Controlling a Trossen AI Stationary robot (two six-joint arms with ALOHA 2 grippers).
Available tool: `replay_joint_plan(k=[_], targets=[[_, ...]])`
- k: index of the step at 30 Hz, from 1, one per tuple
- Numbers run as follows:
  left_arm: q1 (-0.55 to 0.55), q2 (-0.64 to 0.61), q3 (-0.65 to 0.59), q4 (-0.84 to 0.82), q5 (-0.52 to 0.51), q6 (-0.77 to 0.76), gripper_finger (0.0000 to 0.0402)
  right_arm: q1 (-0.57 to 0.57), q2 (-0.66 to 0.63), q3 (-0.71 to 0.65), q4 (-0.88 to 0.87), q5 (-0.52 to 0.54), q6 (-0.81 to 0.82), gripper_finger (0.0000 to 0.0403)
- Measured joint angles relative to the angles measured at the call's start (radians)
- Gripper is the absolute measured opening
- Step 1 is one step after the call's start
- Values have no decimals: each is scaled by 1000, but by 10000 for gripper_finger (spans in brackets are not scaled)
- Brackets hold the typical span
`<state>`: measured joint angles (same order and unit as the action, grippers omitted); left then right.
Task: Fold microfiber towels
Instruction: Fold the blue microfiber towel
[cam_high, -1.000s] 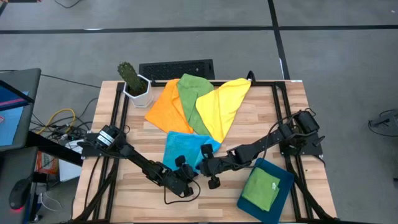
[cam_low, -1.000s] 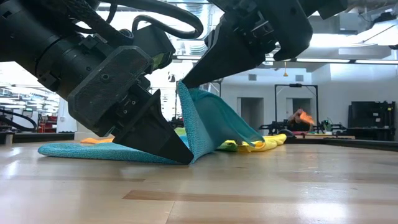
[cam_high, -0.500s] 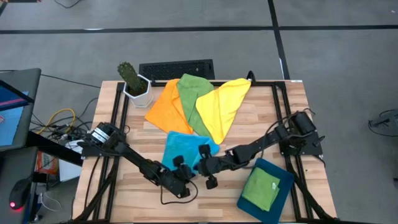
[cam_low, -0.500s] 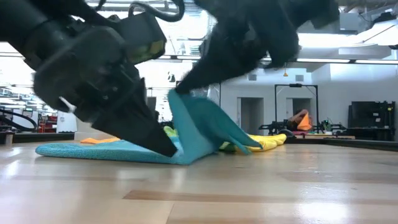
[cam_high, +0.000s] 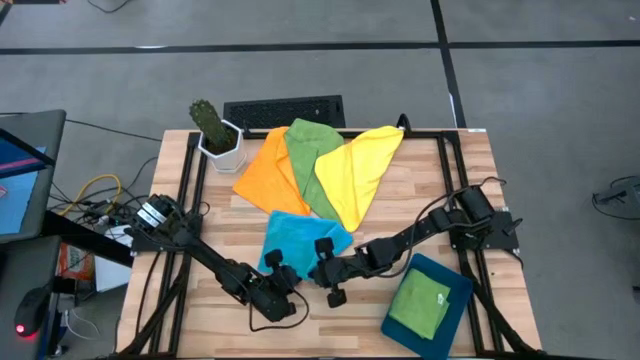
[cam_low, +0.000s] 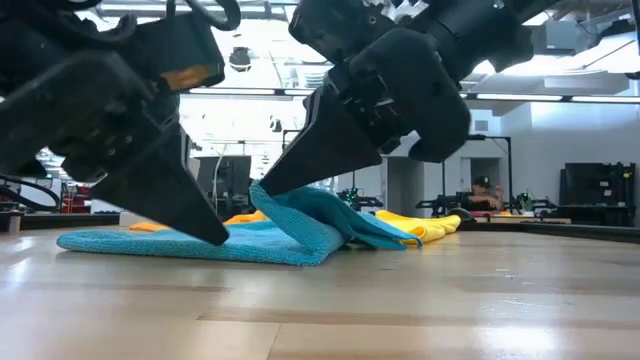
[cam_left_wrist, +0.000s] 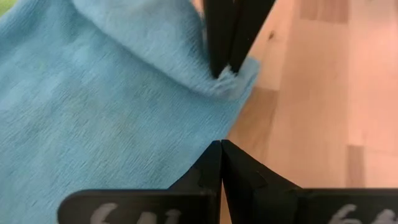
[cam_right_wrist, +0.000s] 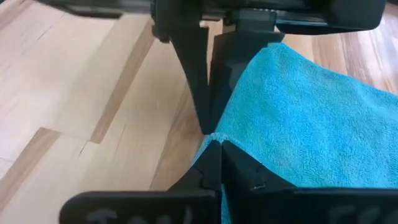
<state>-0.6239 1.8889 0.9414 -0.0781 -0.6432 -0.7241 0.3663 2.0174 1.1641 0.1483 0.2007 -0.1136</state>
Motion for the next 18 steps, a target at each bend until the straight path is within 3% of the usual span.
replay_joint_plan(k=[4,18], targets=[[-1,0,0,-1,-5,1,0,-18,0,0,10,-63,0,26],[-2,0,0,-11,-17,1,0,-40,54,0,87,-110,7,28]])
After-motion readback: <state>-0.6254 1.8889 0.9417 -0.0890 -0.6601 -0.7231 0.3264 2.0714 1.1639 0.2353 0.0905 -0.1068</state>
